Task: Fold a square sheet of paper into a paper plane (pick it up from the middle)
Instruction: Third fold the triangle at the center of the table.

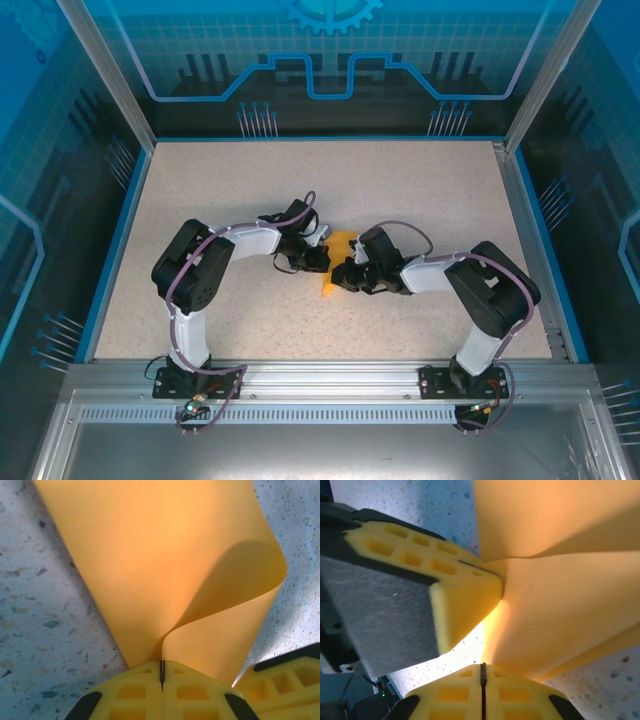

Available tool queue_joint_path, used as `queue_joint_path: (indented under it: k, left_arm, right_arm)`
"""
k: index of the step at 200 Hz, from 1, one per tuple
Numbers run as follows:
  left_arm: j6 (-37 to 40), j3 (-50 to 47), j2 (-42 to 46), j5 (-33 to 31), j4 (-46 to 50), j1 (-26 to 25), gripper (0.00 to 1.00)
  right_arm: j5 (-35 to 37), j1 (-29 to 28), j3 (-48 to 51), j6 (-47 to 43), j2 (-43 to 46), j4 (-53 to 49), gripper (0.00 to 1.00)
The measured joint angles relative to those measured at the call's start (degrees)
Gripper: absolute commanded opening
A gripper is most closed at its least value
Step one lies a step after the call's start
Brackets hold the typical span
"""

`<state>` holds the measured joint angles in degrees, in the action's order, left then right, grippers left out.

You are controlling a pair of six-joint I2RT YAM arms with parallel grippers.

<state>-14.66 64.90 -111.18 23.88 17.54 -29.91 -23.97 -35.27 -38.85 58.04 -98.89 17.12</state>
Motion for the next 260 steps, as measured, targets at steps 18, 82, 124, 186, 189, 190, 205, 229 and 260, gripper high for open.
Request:
queue_joint_path:
  k: [18,82,124,186,189,190,205,229,260]
  left_arm:
    - [0.02,0.11,-0.09,0.15,0.07,0.04,0.04]
    - [0.17,0.63,-0.39,0.39,0.63,0.13,0.04]
    - [0.20,1.40,-0.87,0.59,1.29,0.13,0.04]
    - [0.20,1.44,-0.92,0.61,1.36,0.13,0.04]
    - [0.20,1.46,-0.92,0.61,1.36,0.13,0.04]
    - [0.20,1.46,-0.92,0.61,1.38,0.13,0.04]
    - [0.20,1.51,-0.92,0.61,1.44,0.13,0.04]
    - [0.20,1.51,-0.92,0.61,1.46,0.13,0.04]
    - [0.20,1.64,-0.98,0.61,1.60,0.13,0.04]
  right_arm:
    - [-0.31,0.20,-0.02,0.00,-1.46,0.55,0.08]
    - [-0.39,0.35,0.00,-0.02,-2.32,0.61,0.09]
    - [-0.55,1.86,0.00,-0.83,0.79,-0.66,0.09]
    - [-1.90,6.34,-1.07,-2.58,1.22,-1.18,0.09]
    - [-2.01,6.36,-1.11,-2.60,1.11,-1.20,0.09]
    - [-2.01,6.36,-1.11,-2.60,1.03,-1.20,0.09]
    - [-2.14,6.36,-1.16,-2.67,0.26,-1.20,0.09]
    - [-2.05,6.45,-1.22,-2.99,-1.38,-1.20,0.09]
    - [-2.27,6.64,-1.25,-3.04,-3.15,-0.76,0.09]
